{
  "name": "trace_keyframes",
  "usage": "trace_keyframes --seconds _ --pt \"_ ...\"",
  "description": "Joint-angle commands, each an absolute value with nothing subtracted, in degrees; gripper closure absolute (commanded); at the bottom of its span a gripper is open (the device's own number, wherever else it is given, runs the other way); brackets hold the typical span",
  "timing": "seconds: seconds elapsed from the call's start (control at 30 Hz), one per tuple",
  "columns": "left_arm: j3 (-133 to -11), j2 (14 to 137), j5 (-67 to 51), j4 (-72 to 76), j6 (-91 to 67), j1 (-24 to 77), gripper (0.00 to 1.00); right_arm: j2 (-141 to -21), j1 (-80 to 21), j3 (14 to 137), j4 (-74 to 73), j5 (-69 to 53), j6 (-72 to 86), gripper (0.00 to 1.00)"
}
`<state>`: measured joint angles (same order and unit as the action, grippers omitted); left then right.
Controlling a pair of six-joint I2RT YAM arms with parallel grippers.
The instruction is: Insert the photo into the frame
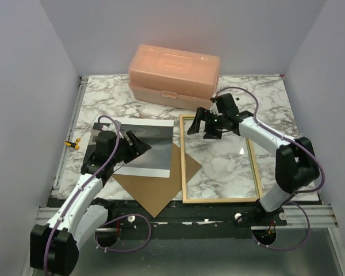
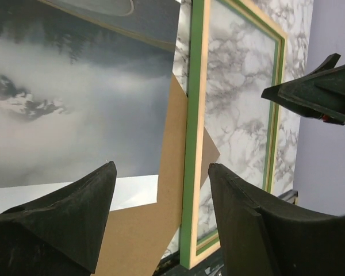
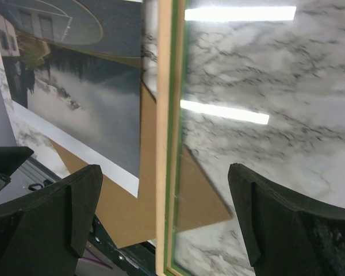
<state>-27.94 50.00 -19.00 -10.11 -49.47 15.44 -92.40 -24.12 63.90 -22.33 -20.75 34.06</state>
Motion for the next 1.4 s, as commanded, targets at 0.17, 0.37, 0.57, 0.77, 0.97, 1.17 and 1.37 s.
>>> trace_keyframes --seconds 0.17,0.37,0.57,0.77,0.97,1.17,1.37 --pt "-29.92 38.50 -13.39 -24.14 -41.23 12.04 0.32 -104.42 -30.22 78.25 -20.30 -22.57 36.98 0.00" --pt "-34.75 33.21 -9.45 -29.55 -35.54 12.10 0.28 -109.80 -32.33 83.46 -19.43 -23.00 38.95 0.00" --pt "-36.01 32.68 -10.36 -30.17 -33.82 12.09 0.25 -116.23 -34.23 89.01 -20.63 -22.75 40.73 0.02" --pt "-33.70 33.42 -13.39 -28.20 -36.60 12.04 0.25 -120.94 -35.48 93.40 -22.04 -20.72 41.87 0.04" --pt "-32.06 33.22 -16.09 -26.37 -38.56 12.05 0.25 -124.20 -35.75 96.27 -24.48 -15.54 43.16 0.07" --pt "-32.46 33.36 -15.65 -26.96 -37.98 12.05 0.25 -126.15 -36.07 98.26 -26.71 -11.39 43.31 0.08" --pt "-33.31 33.98 -14.74 -27.98 -38.13 12.05 0.25 -128.12 -36.65 99.76 -28.13 -9.07 42.49 0.08"
